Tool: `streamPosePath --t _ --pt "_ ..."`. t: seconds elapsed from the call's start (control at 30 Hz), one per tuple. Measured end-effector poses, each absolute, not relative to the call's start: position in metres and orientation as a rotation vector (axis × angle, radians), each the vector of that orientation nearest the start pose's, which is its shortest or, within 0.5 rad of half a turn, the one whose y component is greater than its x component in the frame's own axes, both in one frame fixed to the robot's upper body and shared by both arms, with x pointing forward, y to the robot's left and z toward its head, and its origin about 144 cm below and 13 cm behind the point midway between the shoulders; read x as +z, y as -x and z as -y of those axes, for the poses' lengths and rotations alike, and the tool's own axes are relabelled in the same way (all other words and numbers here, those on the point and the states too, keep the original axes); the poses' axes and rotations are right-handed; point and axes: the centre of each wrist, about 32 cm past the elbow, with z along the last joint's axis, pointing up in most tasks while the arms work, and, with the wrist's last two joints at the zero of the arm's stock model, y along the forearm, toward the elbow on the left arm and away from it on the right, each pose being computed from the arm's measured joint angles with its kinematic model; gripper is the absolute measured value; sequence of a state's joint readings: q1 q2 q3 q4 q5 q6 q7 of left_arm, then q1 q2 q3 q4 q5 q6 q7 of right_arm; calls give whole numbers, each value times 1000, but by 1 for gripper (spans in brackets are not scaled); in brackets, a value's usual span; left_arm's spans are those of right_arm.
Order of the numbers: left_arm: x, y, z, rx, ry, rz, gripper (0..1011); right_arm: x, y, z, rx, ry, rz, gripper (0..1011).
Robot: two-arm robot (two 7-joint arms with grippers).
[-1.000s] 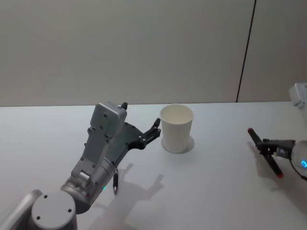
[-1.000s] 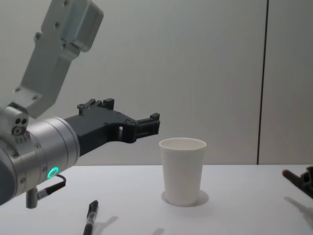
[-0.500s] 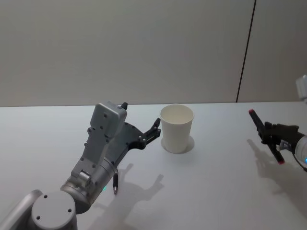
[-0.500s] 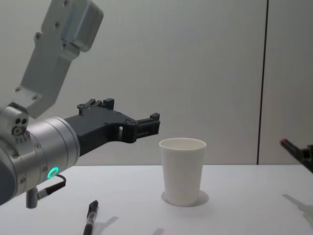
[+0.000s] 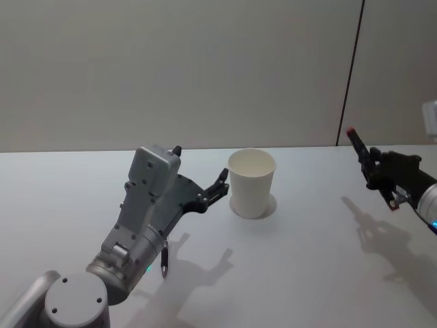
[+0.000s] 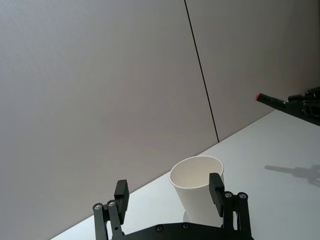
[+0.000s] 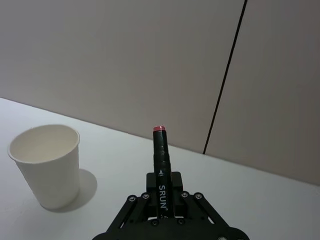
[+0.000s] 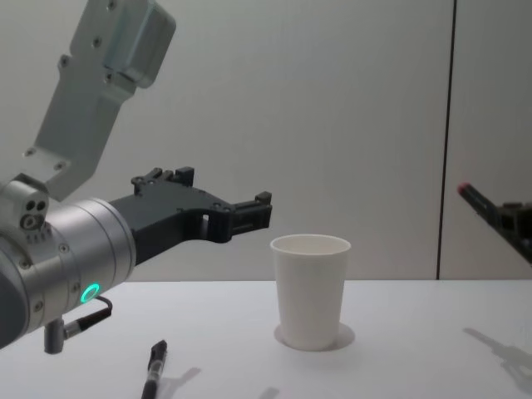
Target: Place the pen into the pen holder.
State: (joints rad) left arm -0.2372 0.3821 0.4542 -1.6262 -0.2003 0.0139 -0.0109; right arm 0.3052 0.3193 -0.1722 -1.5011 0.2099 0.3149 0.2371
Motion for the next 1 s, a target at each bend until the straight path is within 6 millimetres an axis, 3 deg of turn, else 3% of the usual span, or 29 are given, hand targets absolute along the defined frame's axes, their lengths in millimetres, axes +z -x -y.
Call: streamPosePath --t 0.47,1.0 --pt "1204 -492 -198 1124 -61 268 1001 1221 -545 270 -1132 99 229 166" --pt "1204 -492 -198 1124 -61 268 1001 1208 -581 262 -1004 -44 422 166"
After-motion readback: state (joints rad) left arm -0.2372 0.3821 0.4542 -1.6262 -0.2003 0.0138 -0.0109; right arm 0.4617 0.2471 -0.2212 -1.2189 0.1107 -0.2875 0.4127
